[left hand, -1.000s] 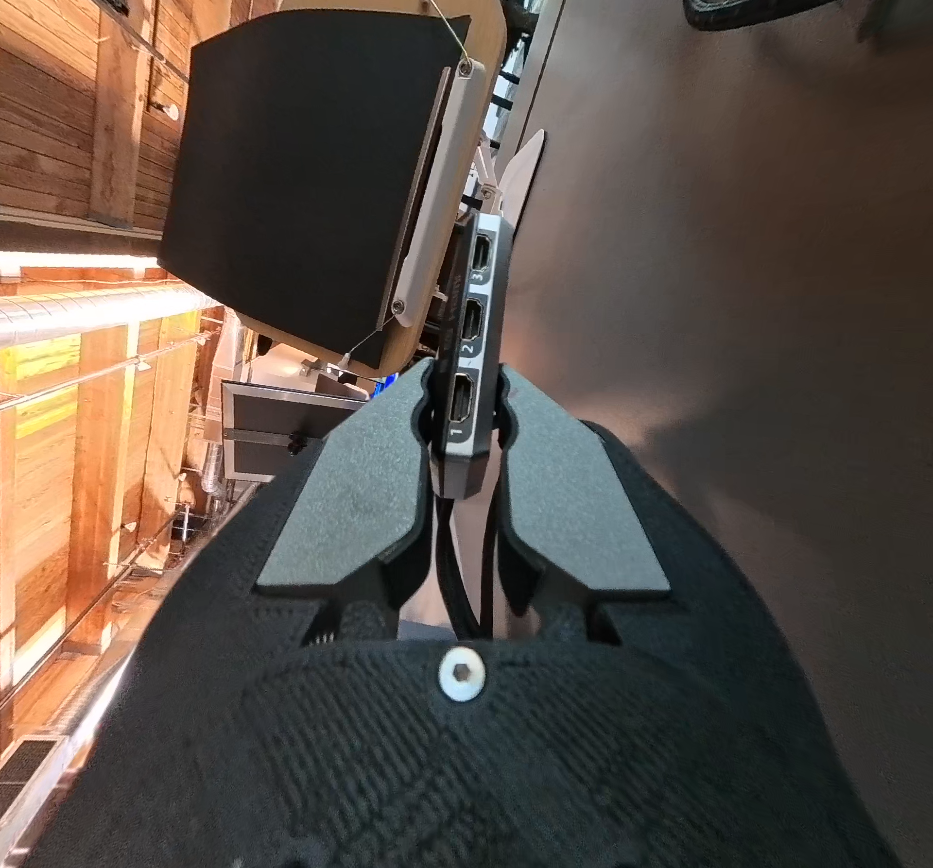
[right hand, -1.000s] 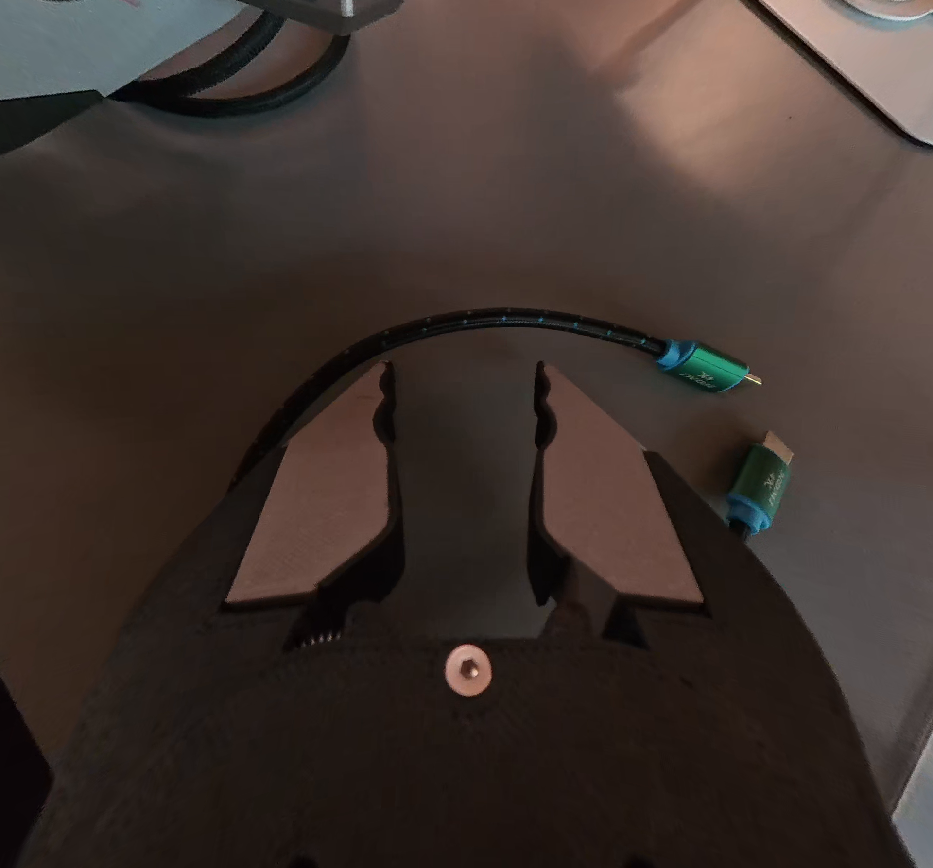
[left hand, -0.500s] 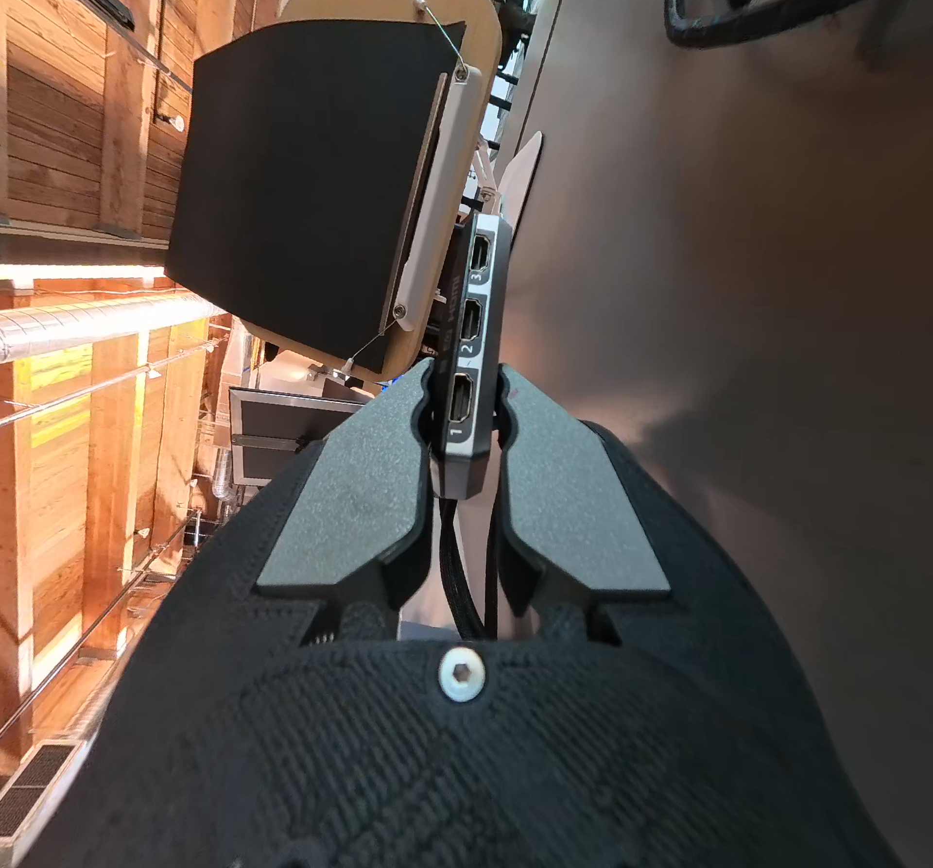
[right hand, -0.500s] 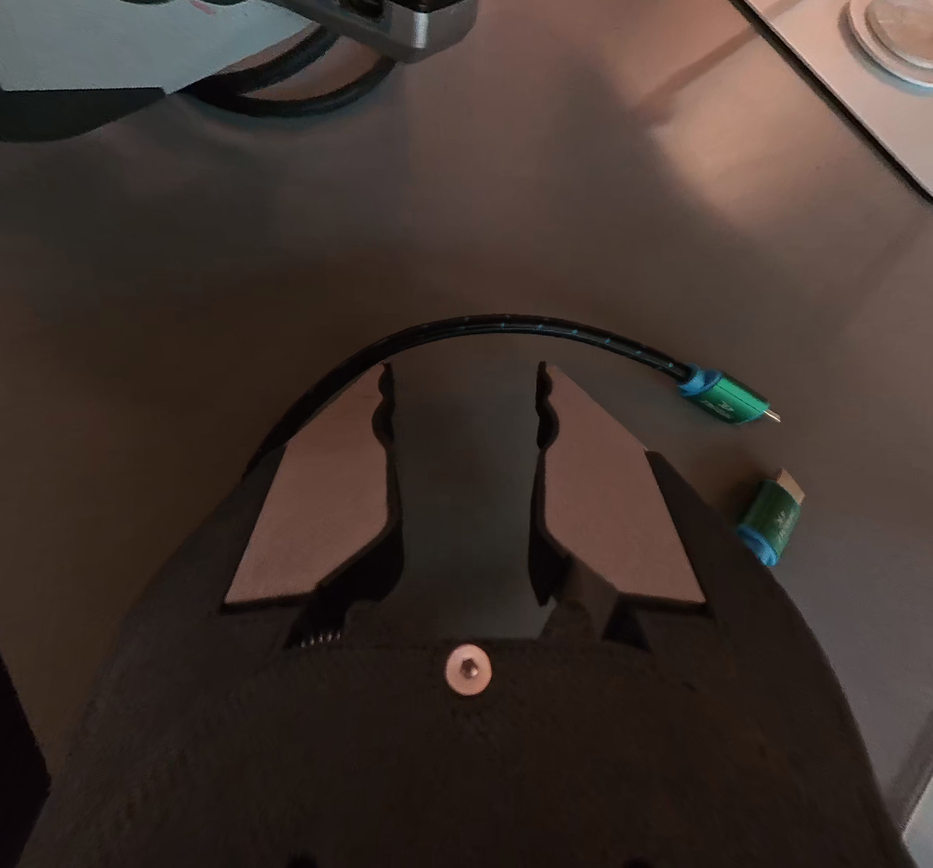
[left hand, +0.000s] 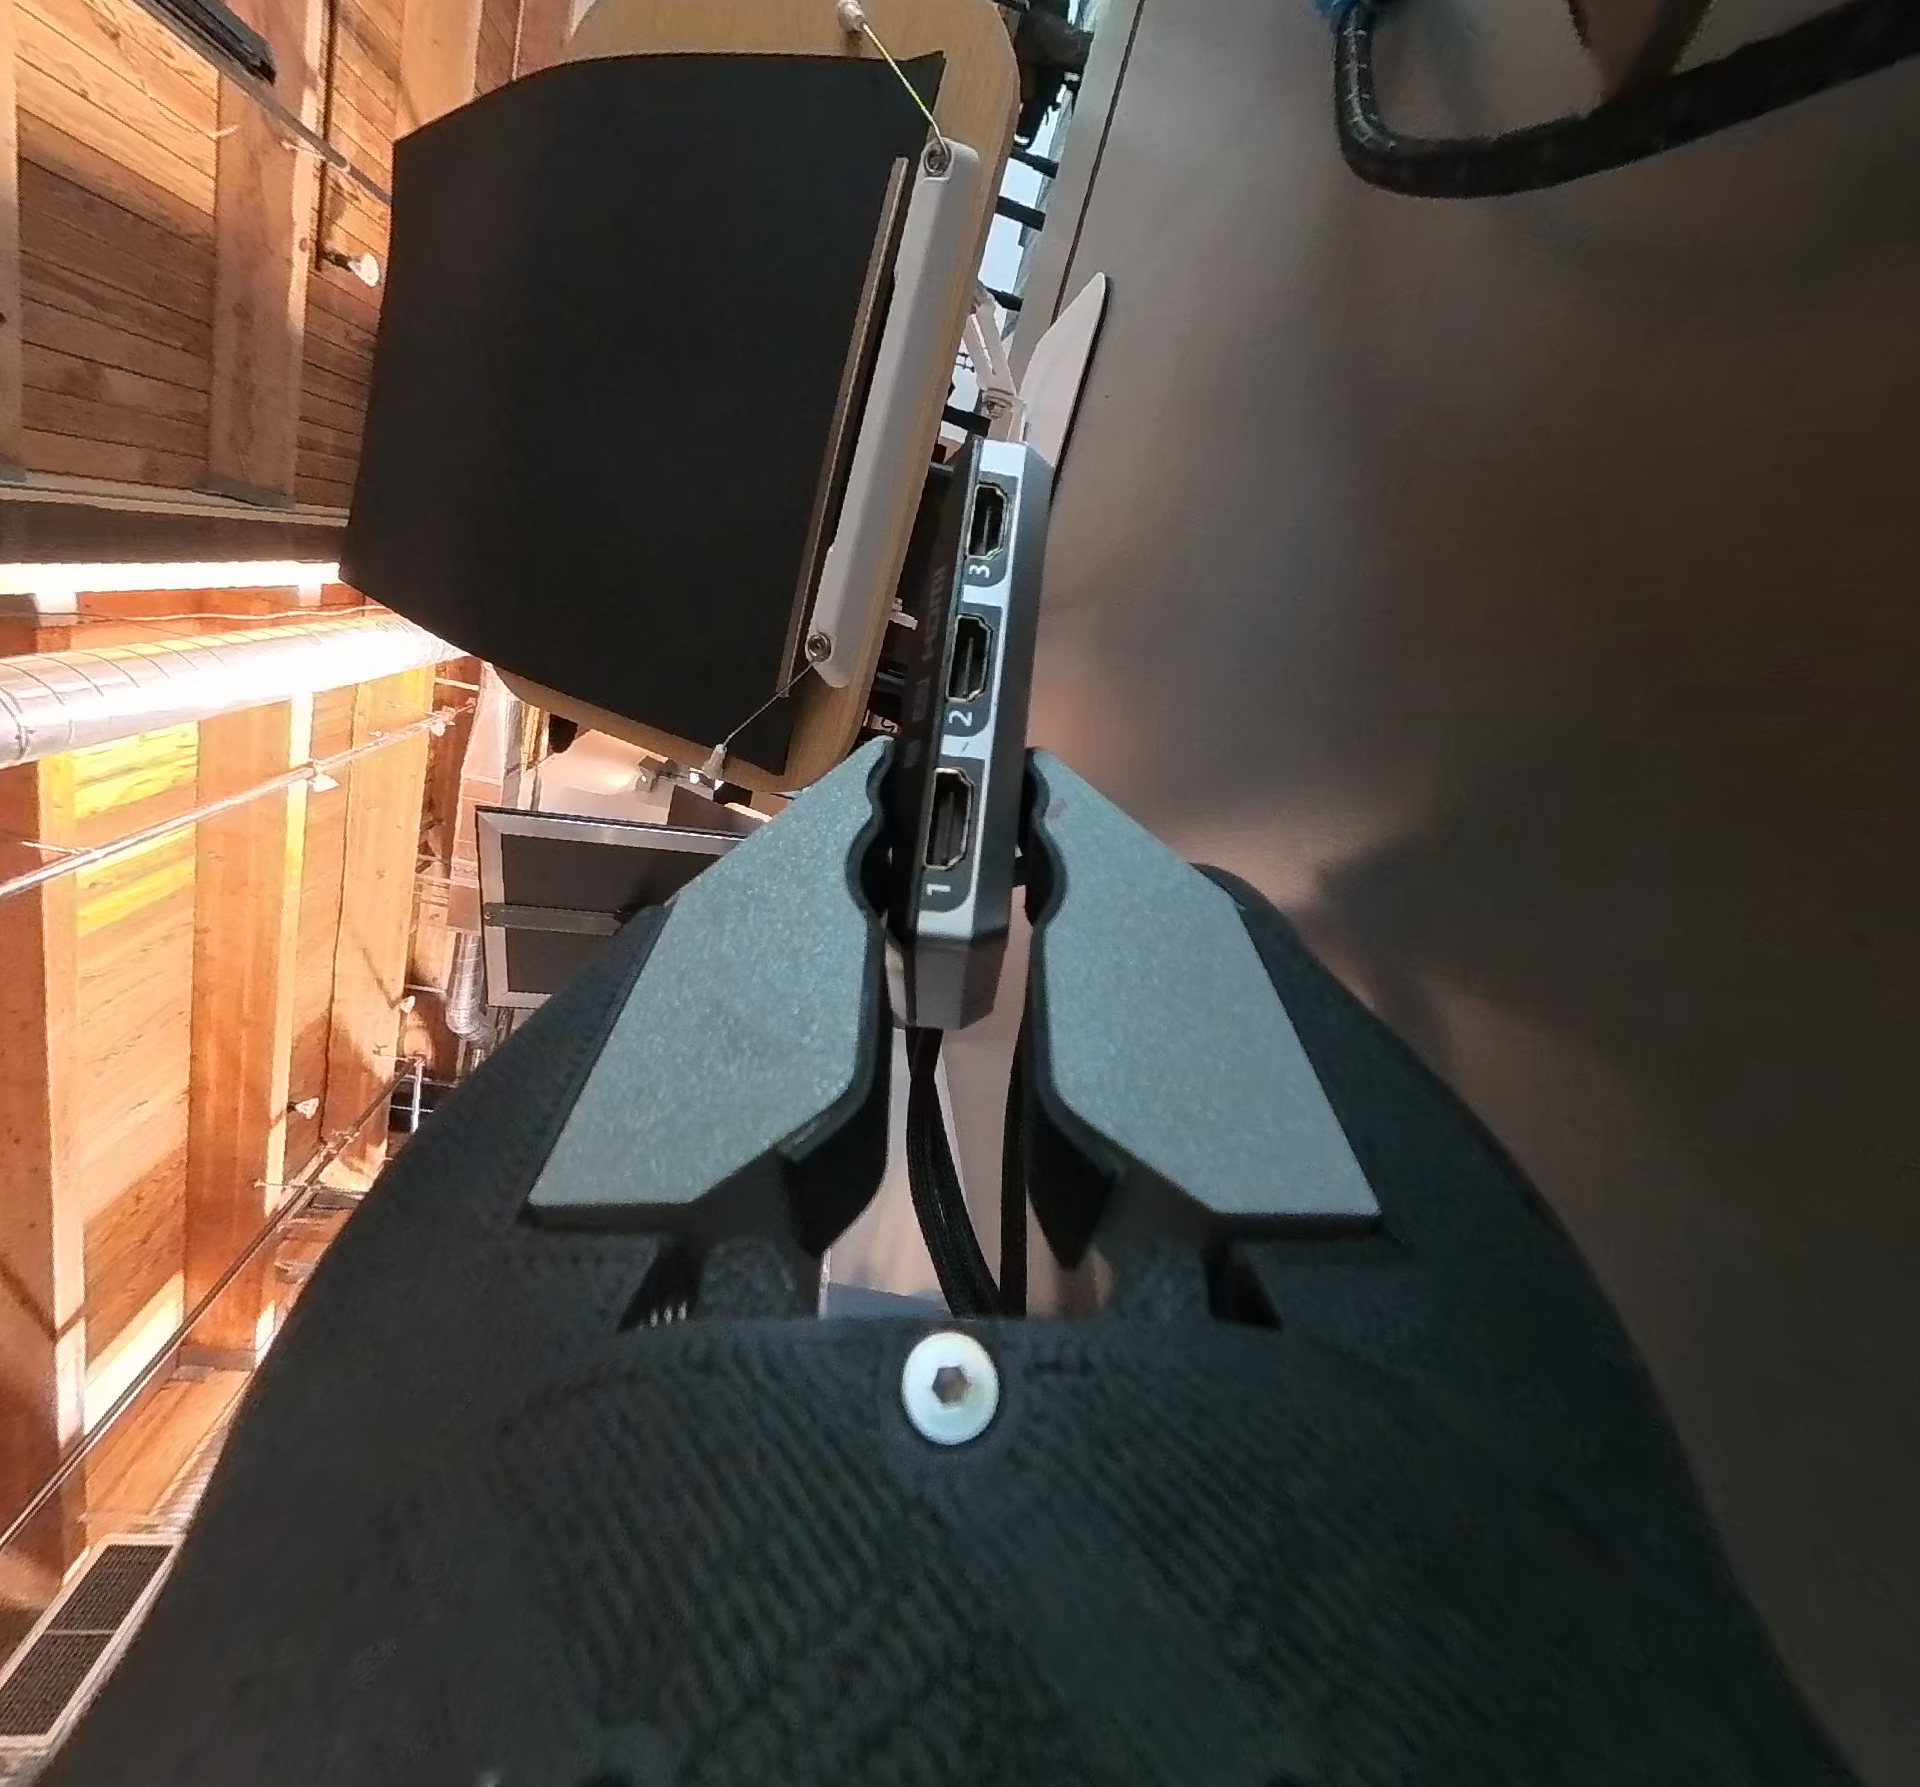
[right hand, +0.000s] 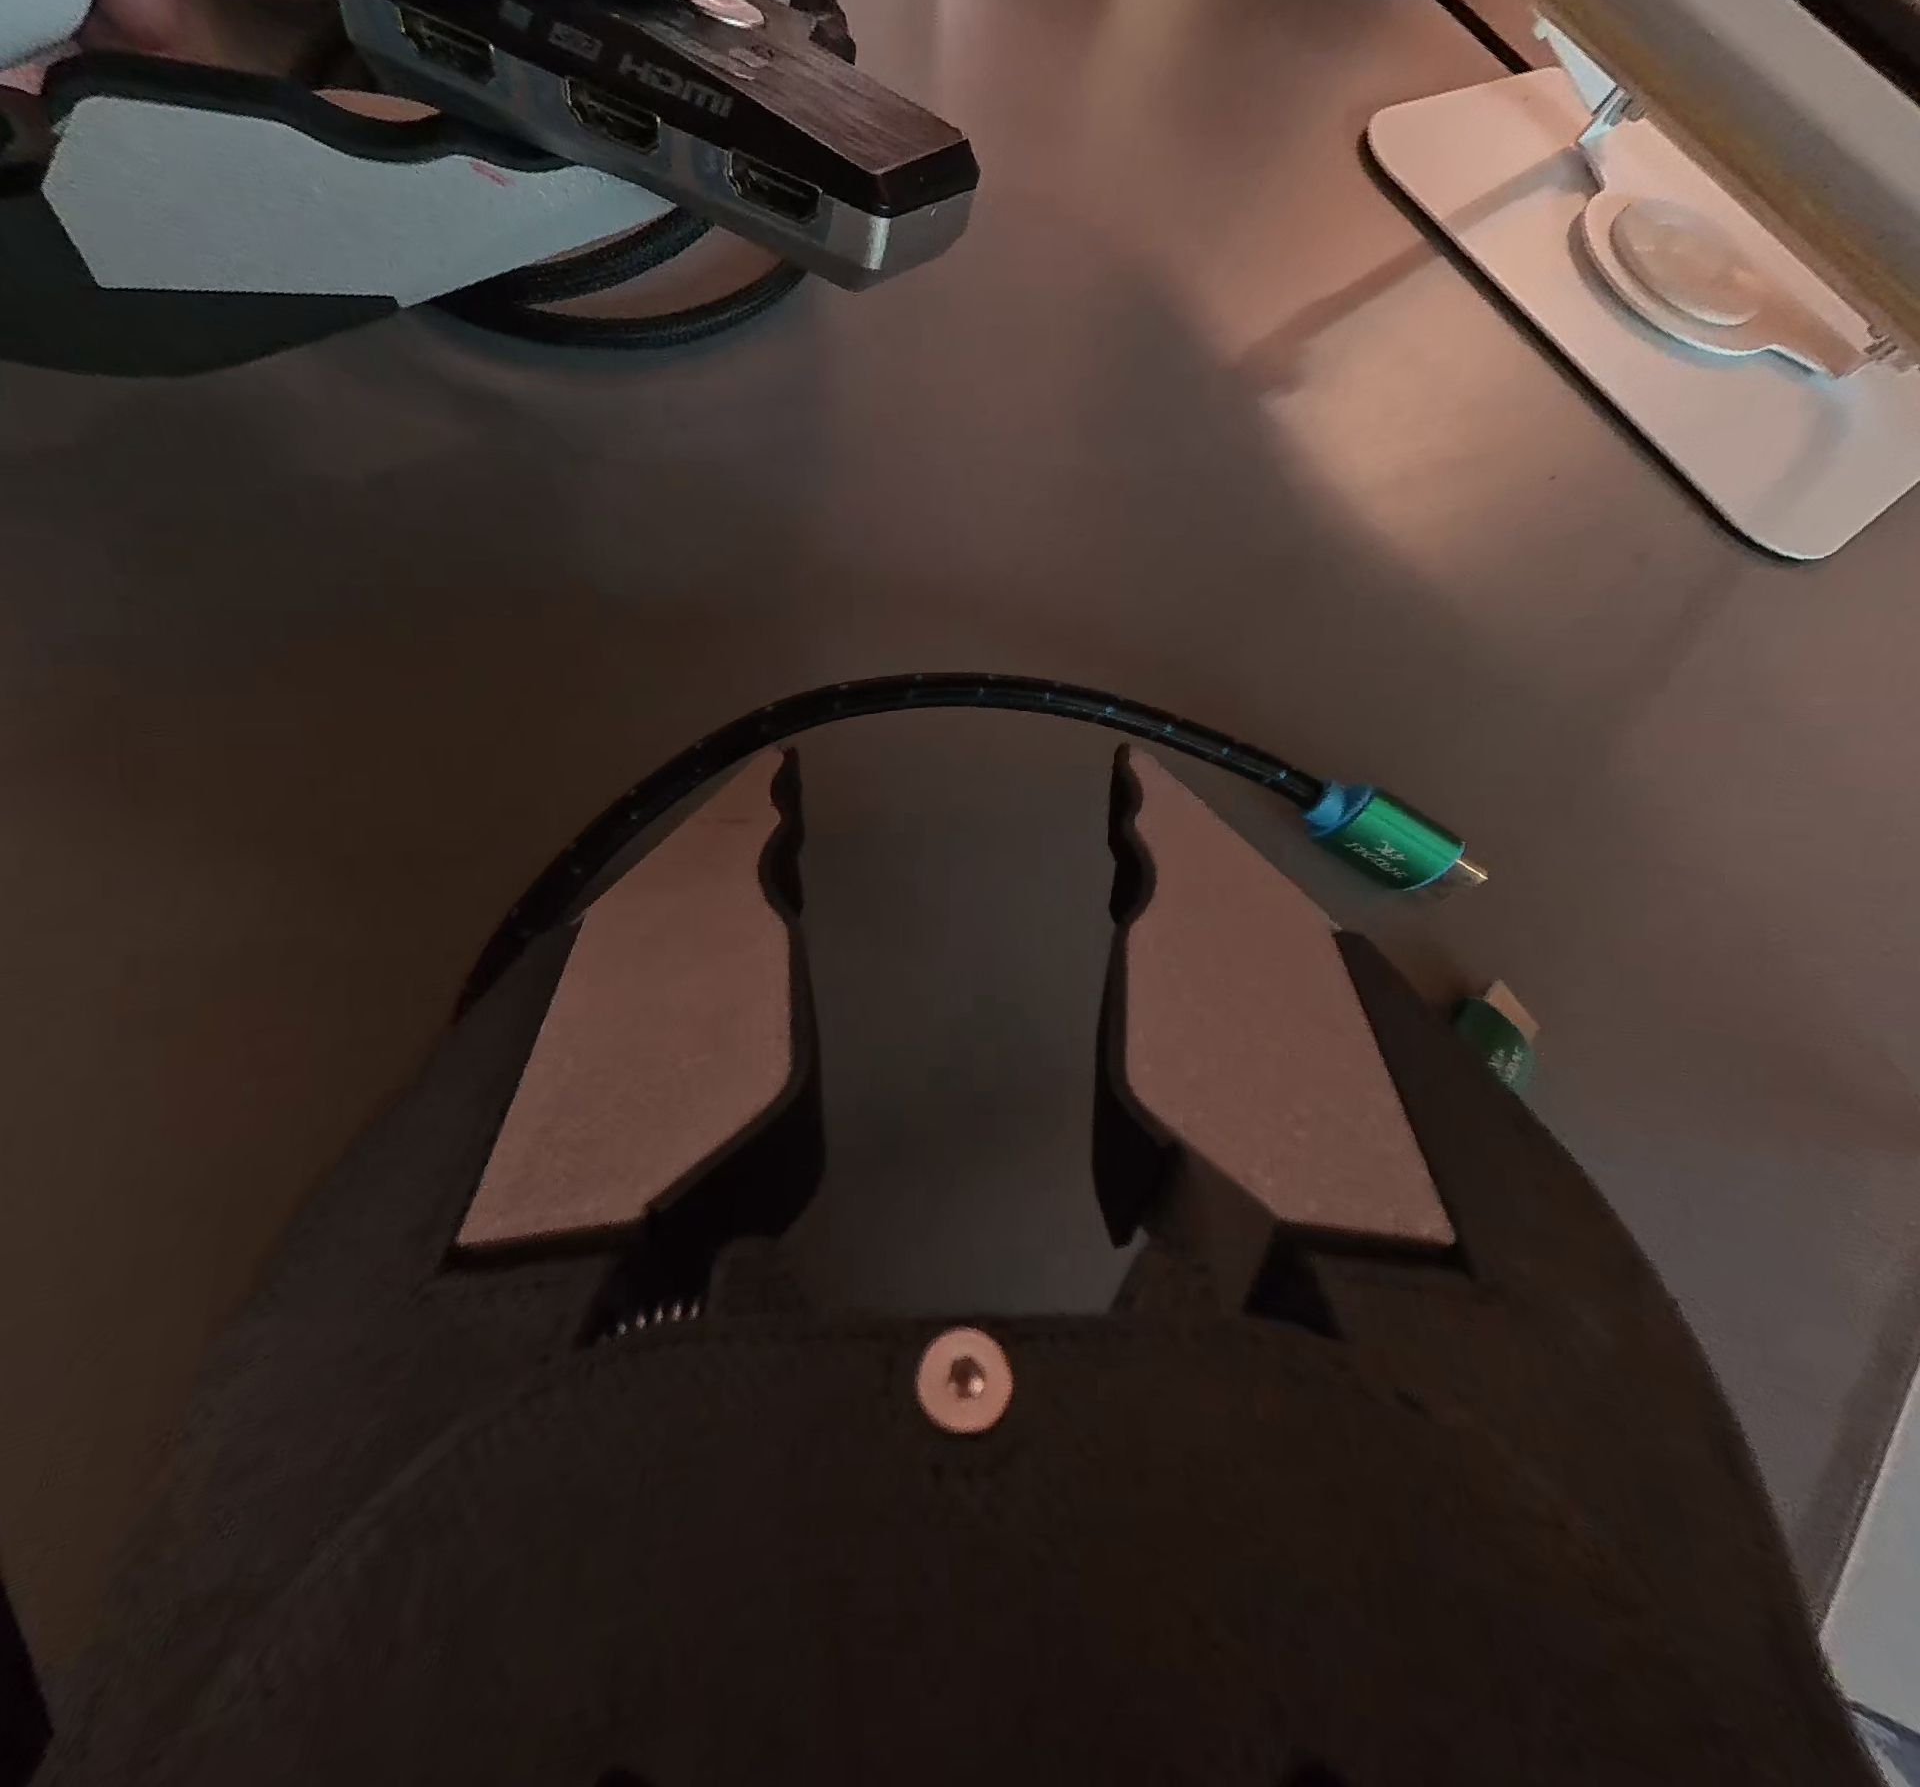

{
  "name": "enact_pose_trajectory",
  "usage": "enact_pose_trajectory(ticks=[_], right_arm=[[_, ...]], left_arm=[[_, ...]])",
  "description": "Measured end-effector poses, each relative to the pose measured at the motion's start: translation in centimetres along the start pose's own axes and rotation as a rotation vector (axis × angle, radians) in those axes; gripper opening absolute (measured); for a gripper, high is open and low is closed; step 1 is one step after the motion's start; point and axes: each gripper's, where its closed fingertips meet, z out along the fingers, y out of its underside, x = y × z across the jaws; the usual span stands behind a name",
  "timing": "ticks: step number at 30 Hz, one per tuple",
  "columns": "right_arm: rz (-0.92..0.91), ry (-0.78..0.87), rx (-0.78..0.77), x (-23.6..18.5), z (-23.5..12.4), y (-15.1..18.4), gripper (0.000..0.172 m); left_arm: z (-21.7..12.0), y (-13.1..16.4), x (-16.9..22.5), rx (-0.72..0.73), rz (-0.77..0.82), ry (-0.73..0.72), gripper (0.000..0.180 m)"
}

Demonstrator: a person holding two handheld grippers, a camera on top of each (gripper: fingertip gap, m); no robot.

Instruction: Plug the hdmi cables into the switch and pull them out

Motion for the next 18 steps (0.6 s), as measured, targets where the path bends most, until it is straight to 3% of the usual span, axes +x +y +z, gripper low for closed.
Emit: enact_pose_trajectory(ticks=[18], right_arm=[[0.035,0.018,0.006,0.63,-0.08,-0.06,0.056]], left_arm=[[0.01,0.03,0.06,-0.002,0.007,0.000,0.019]])
